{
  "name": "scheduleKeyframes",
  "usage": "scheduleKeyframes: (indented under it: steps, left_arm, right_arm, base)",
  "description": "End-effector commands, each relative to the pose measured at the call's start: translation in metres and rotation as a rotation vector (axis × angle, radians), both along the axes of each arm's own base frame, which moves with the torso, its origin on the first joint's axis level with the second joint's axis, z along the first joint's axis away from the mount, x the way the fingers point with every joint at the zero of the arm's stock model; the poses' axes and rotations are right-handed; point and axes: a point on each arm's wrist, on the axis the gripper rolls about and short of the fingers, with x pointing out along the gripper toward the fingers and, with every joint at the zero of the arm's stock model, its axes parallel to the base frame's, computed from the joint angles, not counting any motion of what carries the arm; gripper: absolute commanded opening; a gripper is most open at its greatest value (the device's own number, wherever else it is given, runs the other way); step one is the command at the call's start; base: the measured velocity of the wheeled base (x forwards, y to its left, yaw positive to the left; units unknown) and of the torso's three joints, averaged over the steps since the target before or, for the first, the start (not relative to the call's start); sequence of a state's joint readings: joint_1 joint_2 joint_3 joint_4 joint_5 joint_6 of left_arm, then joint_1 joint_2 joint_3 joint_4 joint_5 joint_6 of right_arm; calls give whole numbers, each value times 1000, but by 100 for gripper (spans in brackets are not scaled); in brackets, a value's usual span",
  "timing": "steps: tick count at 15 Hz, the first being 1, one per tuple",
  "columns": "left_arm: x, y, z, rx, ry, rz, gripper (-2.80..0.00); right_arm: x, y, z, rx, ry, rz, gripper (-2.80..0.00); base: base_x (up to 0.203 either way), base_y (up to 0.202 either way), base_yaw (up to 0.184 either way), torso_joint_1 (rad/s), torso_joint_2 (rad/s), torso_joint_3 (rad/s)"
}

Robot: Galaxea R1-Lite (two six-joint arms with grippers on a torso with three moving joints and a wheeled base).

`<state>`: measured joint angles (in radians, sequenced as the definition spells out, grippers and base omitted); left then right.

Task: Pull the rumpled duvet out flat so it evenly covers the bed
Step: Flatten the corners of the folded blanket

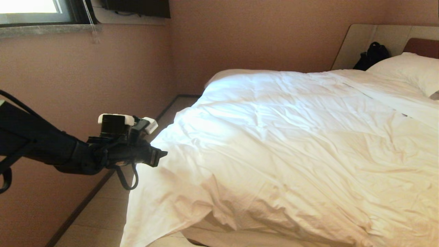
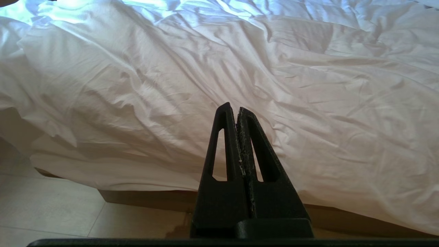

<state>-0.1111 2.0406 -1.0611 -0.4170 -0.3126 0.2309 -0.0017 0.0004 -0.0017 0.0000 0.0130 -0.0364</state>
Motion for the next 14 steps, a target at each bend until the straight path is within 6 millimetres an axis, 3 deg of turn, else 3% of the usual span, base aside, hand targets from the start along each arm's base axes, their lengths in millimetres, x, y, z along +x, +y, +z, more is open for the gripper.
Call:
scheduleKeyframes:
  steps: [1,6,11,14]
  left_arm:
    - [3,-1,-10,3,16,-4,0]
    - [0,-7,-28,18,55,-27,0]
    - [11,-11,-59,26,40,-35,0]
    - [15,-12,-66,27,29,-29,0]
  right_arm:
    - [0,0,0,0,0,1,-280]
    - [0,0,0,0,0,1,-280]
    - [0,0,0,0,0,1,-280]
    - [0,0,0,0,0,1,-280]
  base:
    - [0,0,0,0,0,0]
    - [0,0,0,0,0,0]
    - [0,0,0,0,0,0]
    - [0,0,0,0,0,0]
